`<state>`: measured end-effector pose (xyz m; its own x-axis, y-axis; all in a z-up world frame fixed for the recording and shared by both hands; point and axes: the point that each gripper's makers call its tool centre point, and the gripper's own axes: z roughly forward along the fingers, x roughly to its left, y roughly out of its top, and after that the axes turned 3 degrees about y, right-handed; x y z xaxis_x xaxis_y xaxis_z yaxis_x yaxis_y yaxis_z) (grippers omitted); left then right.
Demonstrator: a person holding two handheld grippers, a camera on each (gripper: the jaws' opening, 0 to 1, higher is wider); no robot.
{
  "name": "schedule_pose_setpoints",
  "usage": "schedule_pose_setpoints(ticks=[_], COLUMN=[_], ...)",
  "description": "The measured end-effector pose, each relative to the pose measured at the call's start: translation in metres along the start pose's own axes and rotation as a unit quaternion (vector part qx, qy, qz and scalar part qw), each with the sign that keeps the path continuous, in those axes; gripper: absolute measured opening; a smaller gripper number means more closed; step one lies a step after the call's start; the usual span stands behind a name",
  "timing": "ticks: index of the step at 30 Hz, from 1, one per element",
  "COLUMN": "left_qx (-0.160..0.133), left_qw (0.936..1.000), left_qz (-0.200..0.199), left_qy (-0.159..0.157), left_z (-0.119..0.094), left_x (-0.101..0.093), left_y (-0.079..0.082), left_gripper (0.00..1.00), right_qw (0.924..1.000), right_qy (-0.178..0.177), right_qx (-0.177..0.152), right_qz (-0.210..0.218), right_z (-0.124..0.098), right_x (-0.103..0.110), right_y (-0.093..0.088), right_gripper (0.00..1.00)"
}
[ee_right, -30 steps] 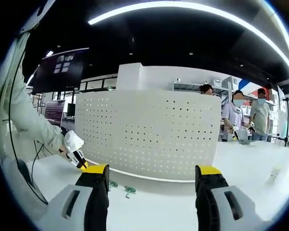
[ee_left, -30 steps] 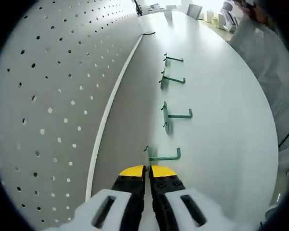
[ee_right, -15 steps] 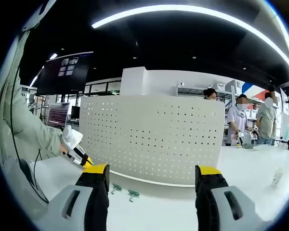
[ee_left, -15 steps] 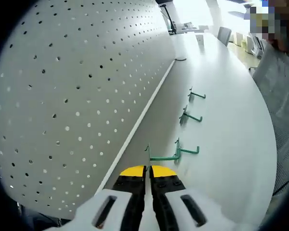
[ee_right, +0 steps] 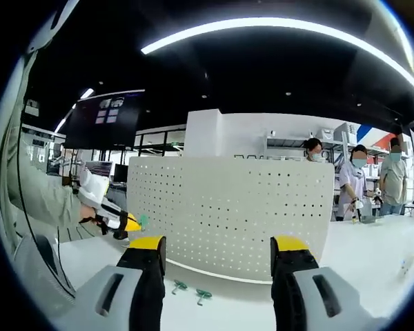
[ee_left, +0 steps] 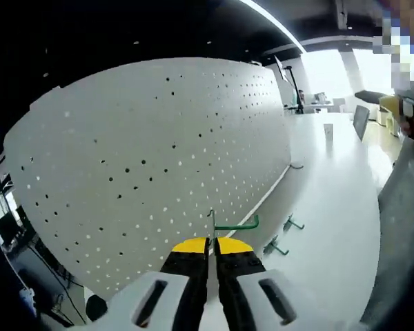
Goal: Insert the hook assembly into the mounting plate slot until the hook locks in place.
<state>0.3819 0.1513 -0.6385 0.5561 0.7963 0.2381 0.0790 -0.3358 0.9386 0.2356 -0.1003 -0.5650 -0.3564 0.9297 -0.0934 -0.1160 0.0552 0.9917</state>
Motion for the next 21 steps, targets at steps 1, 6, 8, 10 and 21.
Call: schedule_pose_setpoints(ticks=[1, 6, 8, 10, 21], left_qx=[-0.016, -0.092, -0.110, -0.123, -0.171], left_qw=[0.9998, 0.9947, 0.9929, 0.9915, 0.9827], left_qz=[-0.014, -0.041, -0.037, -0.035, -0.071], left_qy=[0.003, 0.021, 0.025, 0.023, -0.010], left_z=[-0.004, -0.027, -0.034, -0.042, -0.069], left_x=[-0.001, -0.011, -0.016, -0.025, -0.074], left_y=[0.009, 0.056, 0.068, 0.080, 0.114], left_gripper=[0.03, 0.03, 0.03, 0.03, 0.04], right_qw=[1.0000, 0.9985, 0.9977, 0.9965, 0.9855], right_qy=[0.004, 0.050, 0.062, 0.077, 0.157], right_qx=[-0.005, -0.022, -0.026, -0.032, -0.065], right_qz=[-0.002, 0.002, -0.004, -0.002, 0.002], right_z=[0.000, 0.003, 0.005, 0.008, 0.029], right_x=[0.002, 0.020, 0.027, 0.035, 0.079], right_y=[0.005, 0.023, 0.031, 0.039, 0.072], right_gripper=[0.58, 0.41, 0.41, 0.40, 0.23])
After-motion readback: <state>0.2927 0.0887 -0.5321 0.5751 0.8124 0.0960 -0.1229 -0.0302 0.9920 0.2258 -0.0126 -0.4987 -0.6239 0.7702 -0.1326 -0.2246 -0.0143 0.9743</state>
